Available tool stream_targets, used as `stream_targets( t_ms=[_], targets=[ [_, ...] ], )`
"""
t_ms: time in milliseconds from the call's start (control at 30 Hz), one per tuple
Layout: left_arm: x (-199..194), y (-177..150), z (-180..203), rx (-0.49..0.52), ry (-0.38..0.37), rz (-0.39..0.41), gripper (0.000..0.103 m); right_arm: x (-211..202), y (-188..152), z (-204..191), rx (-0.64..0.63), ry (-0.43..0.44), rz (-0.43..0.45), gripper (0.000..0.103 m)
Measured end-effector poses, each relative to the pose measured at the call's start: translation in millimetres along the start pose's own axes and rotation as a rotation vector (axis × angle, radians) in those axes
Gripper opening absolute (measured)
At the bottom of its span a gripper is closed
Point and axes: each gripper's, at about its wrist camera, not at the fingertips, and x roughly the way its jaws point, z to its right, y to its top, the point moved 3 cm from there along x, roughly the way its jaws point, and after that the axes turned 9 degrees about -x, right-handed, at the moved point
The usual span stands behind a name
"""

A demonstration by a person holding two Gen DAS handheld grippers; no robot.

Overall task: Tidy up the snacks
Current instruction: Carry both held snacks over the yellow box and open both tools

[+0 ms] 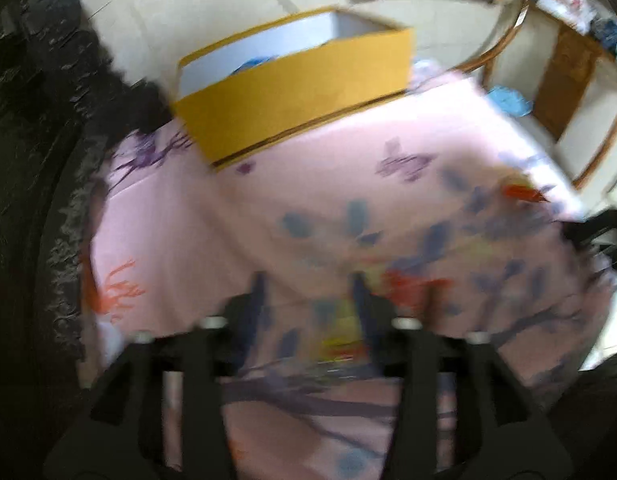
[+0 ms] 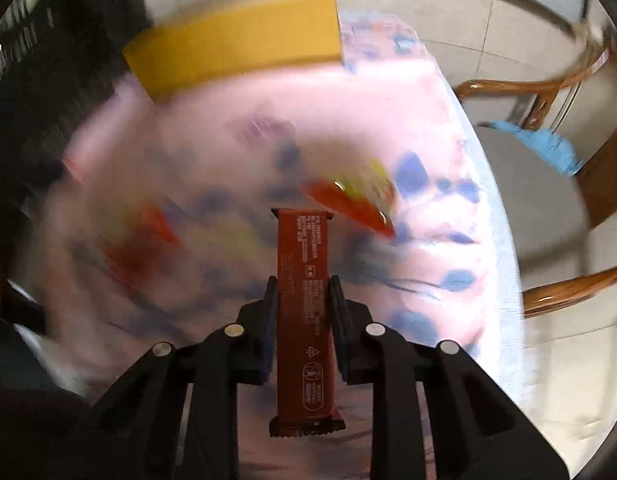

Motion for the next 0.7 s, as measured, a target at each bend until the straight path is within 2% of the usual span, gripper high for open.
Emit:
stream_targets(
  t_ms=[100, 133, 233, 333, 367, 400, 433, 467, 533, 633, 700],
  targets=[
    [18, -5, -12, 0.022, -0.028, -0.032, 0.061, -45, 32, -13, 0.045, 0.077, 0.152, 0.024],
    [24, -7, -11, 0.047, -0.064, -0.042, 0.069, -54, 40, -16, 0.039, 0.082, 0.184, 0.024],
    [35, -15, 5, 0.152, -0.142, -0.041, 0.076, -74, 56, -15, 0.043, 0.086, 0.238, 0.024],
    [59, -27, 25, 0.26, -0.145, -0.075, 0.077, -85, 63, -5, 0.111, 0.119, 0.268, 0.024],
    [69, -30, 27, 0.27, -0.136, -0.095, 0.072, -90, 65, -1, 0.127, 0.117, 0.283, 0.024],
    [75, -31, 24, 0.227, -0.178, -0.086, 0.062, -92, 66, -1, 0.127, 0.098, 0.291, 0.024],
    [78, -27, 18, 0.142, -0.283, -0.107, 0.03, -95, 68, 1, 0.119, 0.075, 0.291, 0.024],
    [81, -22, 12, 0.067, -0.313, -0.13, 0.028, -98, 68, 2, 0.11, 0.058, 0.291, 0.024],
    [82, -15, 7, 0.029, -0.319, -0.165, 0.028, -102, 73, 2, 0.102, 0.053, 0.297, 0.024],
    [67, 4, 0, -0.053, -0.359, -0.105, 0.028, -107, 85, 0, 0.078, 0.066, 0.326, 0.024],
    [50, 23, -4, -0.078, -0.322, -0.062, 0.028, -109, 98, -2, 0.047, 0.053, 0.344, 0.024]
  ],
)
